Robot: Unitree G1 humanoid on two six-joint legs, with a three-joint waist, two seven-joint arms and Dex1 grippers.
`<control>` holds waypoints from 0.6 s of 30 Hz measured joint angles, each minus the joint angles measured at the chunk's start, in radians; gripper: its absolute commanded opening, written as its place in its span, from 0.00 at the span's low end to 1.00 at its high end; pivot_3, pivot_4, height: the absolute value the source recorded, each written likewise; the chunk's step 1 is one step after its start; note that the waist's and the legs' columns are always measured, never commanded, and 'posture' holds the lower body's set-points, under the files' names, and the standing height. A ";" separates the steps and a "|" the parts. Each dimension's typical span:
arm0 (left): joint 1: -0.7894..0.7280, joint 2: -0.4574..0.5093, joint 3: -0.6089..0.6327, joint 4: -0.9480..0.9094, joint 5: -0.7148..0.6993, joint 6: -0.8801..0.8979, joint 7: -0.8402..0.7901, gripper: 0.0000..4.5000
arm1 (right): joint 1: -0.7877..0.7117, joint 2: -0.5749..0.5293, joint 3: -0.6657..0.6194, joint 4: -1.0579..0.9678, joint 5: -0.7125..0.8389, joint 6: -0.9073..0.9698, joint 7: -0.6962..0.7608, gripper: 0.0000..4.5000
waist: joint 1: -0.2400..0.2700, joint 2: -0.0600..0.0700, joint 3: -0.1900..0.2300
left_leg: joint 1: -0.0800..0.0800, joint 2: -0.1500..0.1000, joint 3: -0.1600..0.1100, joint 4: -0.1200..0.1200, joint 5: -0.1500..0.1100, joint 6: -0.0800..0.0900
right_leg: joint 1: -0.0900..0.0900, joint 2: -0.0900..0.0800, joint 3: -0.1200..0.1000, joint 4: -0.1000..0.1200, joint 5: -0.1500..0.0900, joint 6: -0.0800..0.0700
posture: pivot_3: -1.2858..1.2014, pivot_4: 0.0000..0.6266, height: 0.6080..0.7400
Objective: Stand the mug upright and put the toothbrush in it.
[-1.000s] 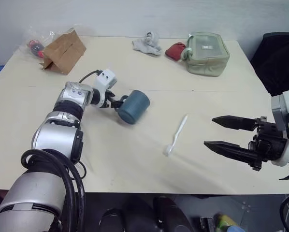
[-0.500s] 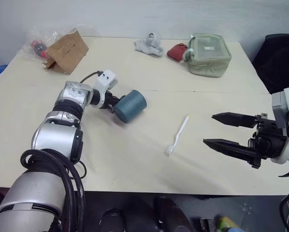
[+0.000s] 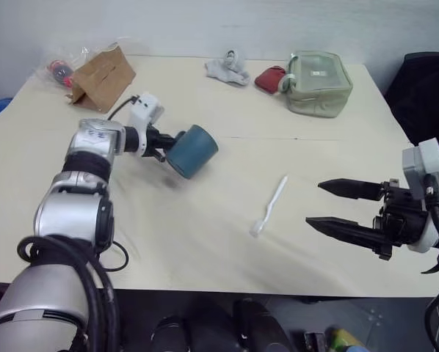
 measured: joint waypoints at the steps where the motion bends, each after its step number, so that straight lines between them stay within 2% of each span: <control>1: 0.068 0.000 0.024 -0.124 -0.027 0.010 0.019 0.00 | 0.008 0.004 0.001 0.000 0.001 0.000 0.000 1.00 | 0.001 0.000 0.000 | 0.000 0.001 -0.001 0.000 0.000 0.000 | 0.000 0.000 0.000 0.002 0.000 0.000 | 0.52 0.24 1.00; 3: 0.195 -0.021 0.078 -0.356 -0.064 0.051 0.085 0.00 | 0.017 0.011 0.003 -0.001 0.004 -0.001 0.000 1.00 | 0.002 0.000 0.000 | 0.000 0.002 -0.002 0.002 0.000 0.000 | 0.000 -0.001 0.000 0.004 0.000 0.000 | 0.52 0.24 1.00; 5: 0.417 -0.082 0.169 -0.736 -0.088 0.081 0.239 0.00 | 0.018 0.021 0.015 -0.005 0.003 -0.006 0.001 1.00 | 0.001 0.000 0.000 | -0.001 0.003 -0.008 0.005 -0.001 -0.001 | 0.000 -0.003 0.001 0.003 0.000 0.000 | 0.52 0.24 1.00; 8: 0.695 -0.163 0.246 -1.109 -0.062 0.049 0.412 0.00 | 0.004 0.029 0.053 0.002 -0.006 -0.022 0.002 1.00 | -0.001 -0.001 -0.001 | 0.001 0.003 -0.011 0.007 -0.002 -0.002 | 0.000 -0.002 0.005 0.005 0.000 0.000 | 0.52 0.24 1.00; 10: 0.799 -0.207 0.254 -1.217 -0.036 0.026 0.500 0.00 | -0.013 0.029 0.081 0.008 -0.007 -0.024 0.007 1.00 | 0.006 -0.001 -0.001 | 0.001 0.002 -0.012 0.010 -0.002 -0.002 | 0.002 -0.001 0.005 0.006 0.000 0.000 | 0.52 0.24 1.00; 12: 0.875 -0.240 0.251 -1.279 -0.008 -0.034 0.576 0.00 | -0.032 0.029 0.105 0.012 -0.006 -0.024 0.025 1.00 | 0.012 -0.001 -0.001 | 0.004 0.000 -0.013 0.010 -0.001 0.000 | 0.012 0.000 0.004 0.002 0.000 0.000 | 0.52 0.24 1.00; 18: 0.972 -0.271 0.188 -1.295 0.048 -0.196 0.672 0.00 | -0.041 0.029 0.137 0.034 -0.017 -0.024 0.059 1.00 | 0.026 -0.004 -0.003 | 0.004 -0.001 -0.015 0.009 -0.003 0.003 | 0.018 0.001 0.000 -0.009 0.002 0.003 | 0.52 0.24 1.00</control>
